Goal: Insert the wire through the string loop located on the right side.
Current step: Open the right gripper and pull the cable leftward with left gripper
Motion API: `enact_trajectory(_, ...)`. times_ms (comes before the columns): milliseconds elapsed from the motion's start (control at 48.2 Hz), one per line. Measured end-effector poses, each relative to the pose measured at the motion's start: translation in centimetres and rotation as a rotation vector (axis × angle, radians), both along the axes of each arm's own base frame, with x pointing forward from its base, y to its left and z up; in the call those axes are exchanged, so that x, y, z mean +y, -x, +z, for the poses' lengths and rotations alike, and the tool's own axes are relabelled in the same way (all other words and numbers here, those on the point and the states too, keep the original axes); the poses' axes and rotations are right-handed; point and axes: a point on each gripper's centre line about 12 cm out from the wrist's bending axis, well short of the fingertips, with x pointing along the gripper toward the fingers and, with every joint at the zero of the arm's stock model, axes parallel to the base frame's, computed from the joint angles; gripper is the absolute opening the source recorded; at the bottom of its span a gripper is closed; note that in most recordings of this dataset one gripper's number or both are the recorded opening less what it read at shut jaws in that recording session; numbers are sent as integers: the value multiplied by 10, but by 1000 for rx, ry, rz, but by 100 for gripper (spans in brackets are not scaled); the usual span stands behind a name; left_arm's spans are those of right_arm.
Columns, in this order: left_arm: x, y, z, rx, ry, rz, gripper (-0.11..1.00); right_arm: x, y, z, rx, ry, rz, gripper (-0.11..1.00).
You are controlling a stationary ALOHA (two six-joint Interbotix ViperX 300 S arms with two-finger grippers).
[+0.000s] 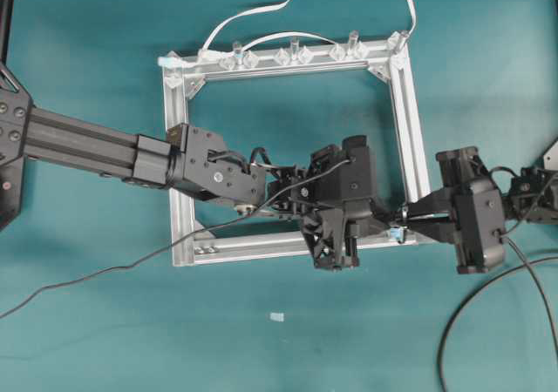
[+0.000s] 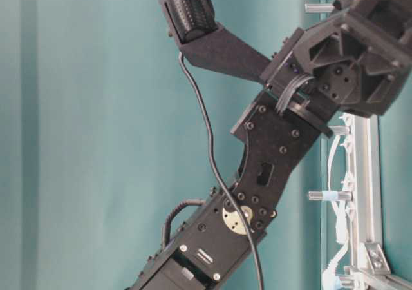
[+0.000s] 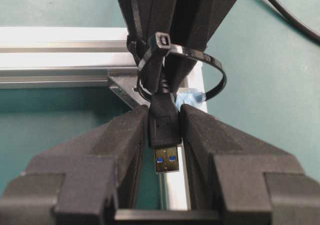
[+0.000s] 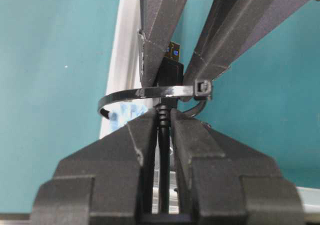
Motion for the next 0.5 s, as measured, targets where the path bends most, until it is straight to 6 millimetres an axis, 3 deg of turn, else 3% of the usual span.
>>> enact_trajectory(145, -1, 1, 0, 2, 0, -2, 23, 0, 1, 1, 4, -4, 4, 14)
enact_trajectory(207, -1, 1, 2, 2, 0, -2, 23, 0, 3, 0, 5, -5, 6, 27)
enact_trajectory(394, -1, 5, -2, 23, -1, -2, 23, -1, 11, -5, 27, -3, 9, 80)
enact_trajectory(498, -1, 5, -3, 35, -2, -4, 23, -3, 16, -4, 25, -4, 11, 81)
